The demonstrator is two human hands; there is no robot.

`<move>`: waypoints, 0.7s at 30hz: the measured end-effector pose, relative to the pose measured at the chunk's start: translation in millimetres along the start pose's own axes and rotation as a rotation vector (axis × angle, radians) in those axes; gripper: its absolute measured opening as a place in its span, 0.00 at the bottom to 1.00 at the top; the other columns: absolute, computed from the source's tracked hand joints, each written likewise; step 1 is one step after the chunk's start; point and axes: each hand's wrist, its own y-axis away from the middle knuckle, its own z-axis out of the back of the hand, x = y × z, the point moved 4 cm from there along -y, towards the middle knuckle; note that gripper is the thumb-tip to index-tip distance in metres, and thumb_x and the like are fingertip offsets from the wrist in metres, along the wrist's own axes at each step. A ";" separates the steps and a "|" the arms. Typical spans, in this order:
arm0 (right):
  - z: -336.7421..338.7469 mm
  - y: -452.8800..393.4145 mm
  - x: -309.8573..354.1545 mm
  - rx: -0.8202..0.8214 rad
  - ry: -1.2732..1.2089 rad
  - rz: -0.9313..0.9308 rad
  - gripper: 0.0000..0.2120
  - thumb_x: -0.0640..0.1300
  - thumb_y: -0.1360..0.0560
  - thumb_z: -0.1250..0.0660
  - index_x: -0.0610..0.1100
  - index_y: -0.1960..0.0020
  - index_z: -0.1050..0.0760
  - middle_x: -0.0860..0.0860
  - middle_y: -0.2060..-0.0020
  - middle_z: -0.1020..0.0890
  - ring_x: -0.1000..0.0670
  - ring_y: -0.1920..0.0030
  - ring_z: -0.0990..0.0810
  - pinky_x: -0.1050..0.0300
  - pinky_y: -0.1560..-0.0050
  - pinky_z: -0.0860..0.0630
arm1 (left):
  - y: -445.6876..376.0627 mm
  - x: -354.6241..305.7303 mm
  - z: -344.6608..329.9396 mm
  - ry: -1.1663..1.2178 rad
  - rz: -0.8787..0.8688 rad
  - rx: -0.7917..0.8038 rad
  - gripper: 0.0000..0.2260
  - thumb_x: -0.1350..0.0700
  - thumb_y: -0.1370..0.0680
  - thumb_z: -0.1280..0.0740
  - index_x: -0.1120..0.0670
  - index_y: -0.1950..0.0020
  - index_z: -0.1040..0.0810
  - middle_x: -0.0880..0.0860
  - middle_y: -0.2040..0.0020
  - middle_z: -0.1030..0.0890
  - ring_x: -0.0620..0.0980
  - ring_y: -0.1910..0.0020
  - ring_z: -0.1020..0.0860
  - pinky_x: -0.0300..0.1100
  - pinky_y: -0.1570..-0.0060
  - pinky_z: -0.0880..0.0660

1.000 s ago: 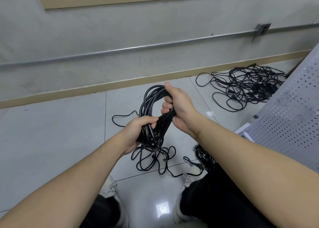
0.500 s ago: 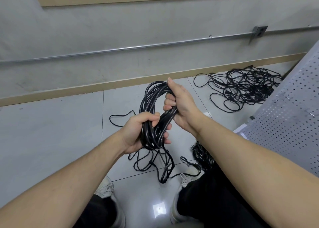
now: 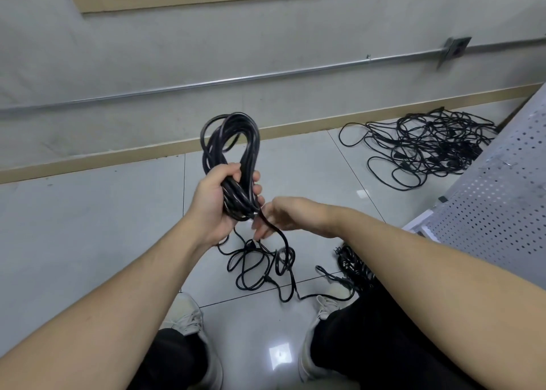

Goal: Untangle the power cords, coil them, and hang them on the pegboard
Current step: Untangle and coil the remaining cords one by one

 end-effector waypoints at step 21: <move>33.4 1.5 9.5 -0.630 -0.521 0.169 0.07 0.47 0.22 0.28 0.44 0.55 0.18 0.52 0.67 0.20 0.50 0.58 0.21 0.55 0.47 0.23 | -6.5 -12.8 42.3 -0.566 -0.102 -0.552 0.07 0.48 0.22 0.30 0.48 0.55 0.14 0.47 0.54 0.20 0.51 0.49 0.23 0.48 0.45 0.30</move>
